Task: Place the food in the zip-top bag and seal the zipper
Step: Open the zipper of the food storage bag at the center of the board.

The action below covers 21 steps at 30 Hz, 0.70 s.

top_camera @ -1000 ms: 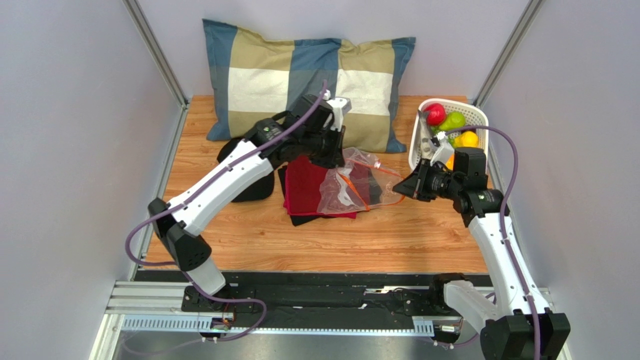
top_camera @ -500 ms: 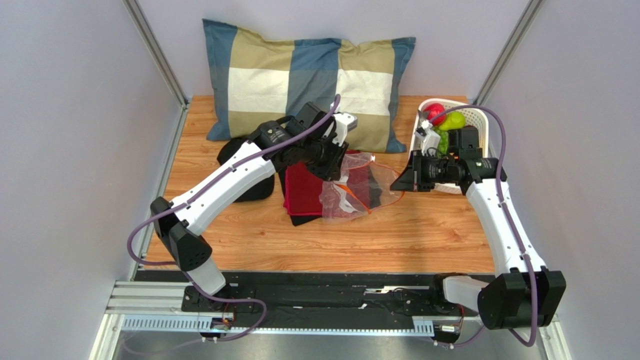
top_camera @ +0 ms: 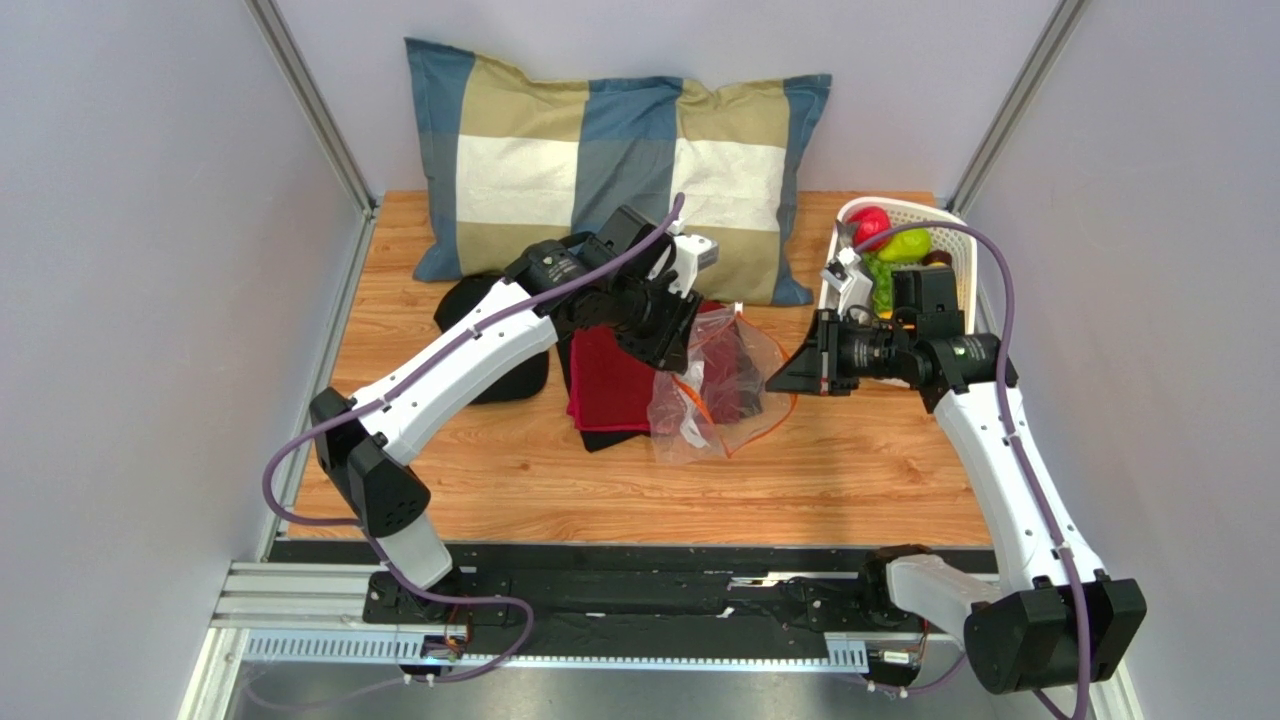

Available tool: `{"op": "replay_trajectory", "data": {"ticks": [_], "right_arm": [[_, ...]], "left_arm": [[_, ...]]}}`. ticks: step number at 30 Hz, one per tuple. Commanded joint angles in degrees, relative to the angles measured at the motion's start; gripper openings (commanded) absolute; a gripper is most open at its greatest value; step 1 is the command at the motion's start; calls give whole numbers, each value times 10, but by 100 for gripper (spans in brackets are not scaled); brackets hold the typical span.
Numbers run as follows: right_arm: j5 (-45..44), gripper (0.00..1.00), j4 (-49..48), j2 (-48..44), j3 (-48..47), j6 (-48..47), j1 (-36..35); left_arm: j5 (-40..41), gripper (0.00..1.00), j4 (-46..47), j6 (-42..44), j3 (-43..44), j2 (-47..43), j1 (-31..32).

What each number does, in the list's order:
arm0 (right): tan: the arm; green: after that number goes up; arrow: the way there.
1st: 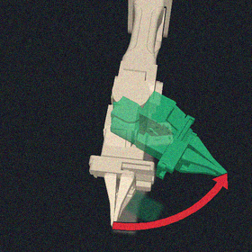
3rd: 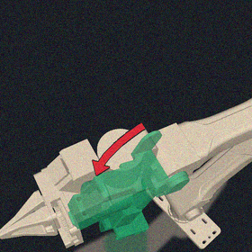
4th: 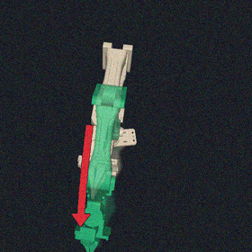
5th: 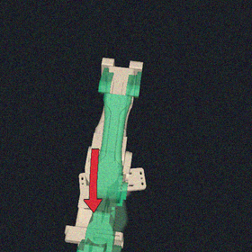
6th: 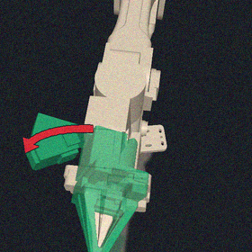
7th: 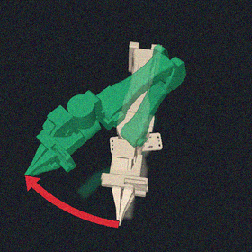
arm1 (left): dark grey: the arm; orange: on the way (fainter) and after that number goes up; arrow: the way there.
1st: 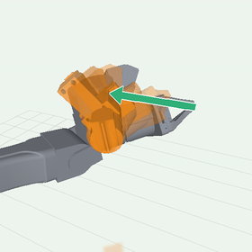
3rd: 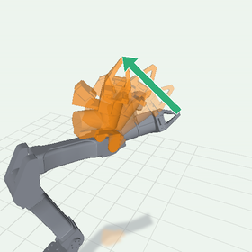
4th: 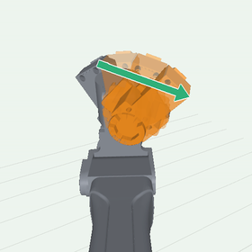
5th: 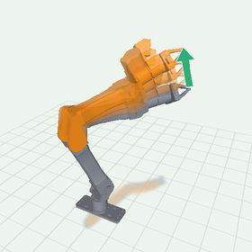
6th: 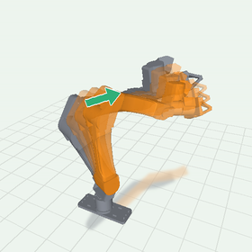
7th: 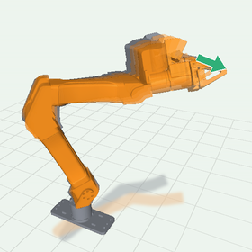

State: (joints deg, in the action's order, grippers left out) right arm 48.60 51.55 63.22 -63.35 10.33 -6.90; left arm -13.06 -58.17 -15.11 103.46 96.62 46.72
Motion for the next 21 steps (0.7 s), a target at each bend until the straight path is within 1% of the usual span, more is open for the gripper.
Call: {"op": "replay_trajectory", "data": {"ticks": [1,2,4,5,6,7,9,10,11,12,13,14,15,16,18,19,21], "right_arm": [[-5,0,-17,4,-4,-6,2],[-18,0,-8,11,-7,-24,2],[-34,0,7,23,-25,-50,7],[-53,0,21,43,-30,-80,14],[-61,3,30,55,-40,-95,19],[-66,12,43,68,-48,-101,34],[-62,22,50,109,-78,-145,47],[-62,38,63,124,-91,-158,54],[-64,47,69,137,-119,-168,57],[-64,55,72,157,-130,-184,59],[-62,65,79,165,-143,-189,64],[-58,69,80,171,-152,-194,64],[-47,73,81,178,-169,-197,85],[-40,79,81,186,-176,-200,102],[-30,83,85,194,-201,-208,122],[-32,85,88,204,-212,-218,143],[-60,87,86,217,-250,-223,166]], "left_arm": [[-93,0,-28,5,16,-33,-3],[-94,0,-39,6,24,-31,-3],[-123,0,-55,5,32,-31,-10],[-134,0,-59,3,40,-32,-13],[-143,0,-59,-3,43,-32,-15],[-146,0,-56,-16,42,-30,-22],[-155,0,-48,-26,42,-20,-28],[-158,0,-48,-35,46,0,-31],[-160,0,-46,-38,51,12,-32],[-163,0,-40,-39,56,23,-33],[-166,0,-37,-44,71,50,-34],[-172,0,-33,-47,81,62,-34],[-173,0,-22,-49,91,75,-34],[-169,0,-16,-60,109,99,-34],[-164,0,6,-69,125,118,-37],[-162,0,14,-80,133,131,-37],[-165,0,43,-91,135,140,-39]]}}
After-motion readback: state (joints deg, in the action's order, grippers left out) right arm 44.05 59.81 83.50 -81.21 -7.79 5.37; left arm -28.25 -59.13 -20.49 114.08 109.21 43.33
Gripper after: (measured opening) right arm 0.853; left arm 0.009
